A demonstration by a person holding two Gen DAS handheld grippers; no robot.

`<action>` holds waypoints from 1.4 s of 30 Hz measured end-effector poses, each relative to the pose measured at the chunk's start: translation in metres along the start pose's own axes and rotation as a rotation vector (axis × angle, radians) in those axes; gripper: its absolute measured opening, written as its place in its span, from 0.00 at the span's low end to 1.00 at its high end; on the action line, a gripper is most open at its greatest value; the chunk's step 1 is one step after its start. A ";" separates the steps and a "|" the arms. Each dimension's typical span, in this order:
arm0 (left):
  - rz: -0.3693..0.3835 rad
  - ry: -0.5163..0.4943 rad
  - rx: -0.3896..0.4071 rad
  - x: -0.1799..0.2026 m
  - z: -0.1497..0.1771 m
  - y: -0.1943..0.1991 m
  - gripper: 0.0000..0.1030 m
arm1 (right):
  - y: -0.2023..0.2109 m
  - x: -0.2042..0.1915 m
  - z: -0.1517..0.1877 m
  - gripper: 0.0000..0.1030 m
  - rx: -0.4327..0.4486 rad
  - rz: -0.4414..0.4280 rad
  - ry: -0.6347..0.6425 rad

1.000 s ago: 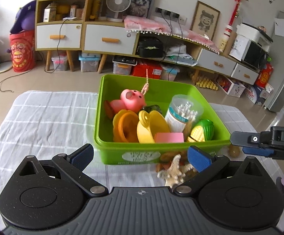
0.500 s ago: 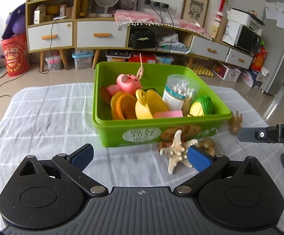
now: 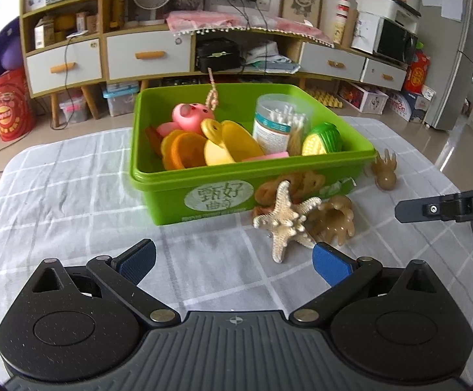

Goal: Organize rigid objects
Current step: 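Move the left tool to the beige starfish while the right tool approaches the brown hand toy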

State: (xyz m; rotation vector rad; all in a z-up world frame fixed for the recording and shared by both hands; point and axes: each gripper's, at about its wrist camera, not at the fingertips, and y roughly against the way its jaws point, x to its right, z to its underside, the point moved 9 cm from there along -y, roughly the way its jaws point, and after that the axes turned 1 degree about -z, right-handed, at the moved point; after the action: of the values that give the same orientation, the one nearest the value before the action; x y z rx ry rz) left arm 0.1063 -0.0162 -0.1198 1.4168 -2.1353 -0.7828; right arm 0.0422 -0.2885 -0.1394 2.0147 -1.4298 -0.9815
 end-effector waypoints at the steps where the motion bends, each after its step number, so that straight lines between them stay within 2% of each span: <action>1: 0.007 -0.007 -0.003 0.003 0.001 -0.001 0.98 | -0.001 0.002 0.001 0.53 -0.004 0.004 -0.003; 8: 0.064 -0.033 -0.014 0.022 0.008 -0.013 0.98 | -0.006 0.017 0.006 0.53 -0.026 0.037 -0.028; 13: 0.098 -0.020 0.017 0.031 0.001 -0.017 0.96 | -0.009 0.020 0.008 0.53 -0.039 0.045 -0.031; 16: 0.084 -0.047 0.040 0.034 -0.002 -0.025 0.94 | -0.009 0.021 0.009 0.53 -0.044 0.050 -0.030; 24: 0.095 0.052 0.018 0.032 0.000 -0.045 0.81 | -0.012 0.025 0.012 0.53 -0.055 0.061 -0.028; 32: 0.069 0.072 0.014 0.029 -0.001 -0.046 0.59 | -0.014 0.023 0.013 0.53 -0.062 0.059 -0.024; 36: 0.078 0.092 0.006 0.026 -0.002 -0.044 0.47 | -0.015 0.022 0.013 0.53 -0.063 0.062 -0.022; 39: 0.082 0.093 -0.003 0.025 -0.002 -0.042 0.41 | -0.017 0.021 0.013 0.53 -0.066 0.062 -0.021; 42: 0.077 0.093 -0.010 0.022 -0.002 -0.040 0.39 | -0.020 0.019 0.014 0.53 -0.071 0.063 -0.020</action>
State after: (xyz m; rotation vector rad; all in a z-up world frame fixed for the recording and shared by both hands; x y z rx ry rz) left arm 0.1260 -0.0494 -0.1443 1.3311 -2.0988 -0.6851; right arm 0.0471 -0.2998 -0.1678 1.9033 -1.4394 -1.0134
